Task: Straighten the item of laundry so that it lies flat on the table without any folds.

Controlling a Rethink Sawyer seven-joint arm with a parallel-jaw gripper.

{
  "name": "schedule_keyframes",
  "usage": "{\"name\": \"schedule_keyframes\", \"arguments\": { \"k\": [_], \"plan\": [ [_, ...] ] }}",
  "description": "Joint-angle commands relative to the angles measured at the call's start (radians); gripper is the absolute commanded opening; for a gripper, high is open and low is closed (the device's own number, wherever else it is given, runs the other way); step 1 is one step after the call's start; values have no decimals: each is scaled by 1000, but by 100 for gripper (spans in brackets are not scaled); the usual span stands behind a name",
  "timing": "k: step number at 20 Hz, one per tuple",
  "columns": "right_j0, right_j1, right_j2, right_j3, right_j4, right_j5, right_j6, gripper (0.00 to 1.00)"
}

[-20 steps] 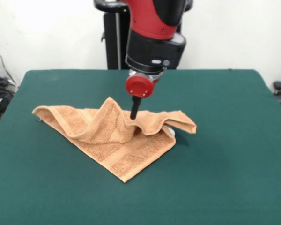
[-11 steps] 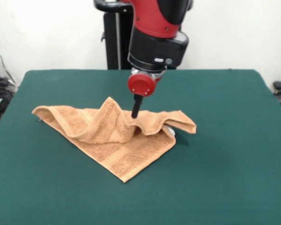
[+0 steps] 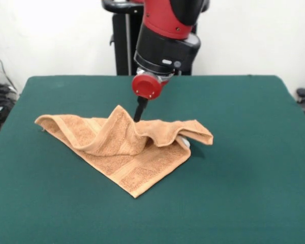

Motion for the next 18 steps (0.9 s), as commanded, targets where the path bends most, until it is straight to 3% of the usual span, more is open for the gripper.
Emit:
{"name": "schedule_keyframes", "arguments": {
  "k": [1,18],
  "plan": [
    [76,94,-30,77,114,-20,304,100],
    [-3,140,23,81,168,-159,165,100]
  ]
}}
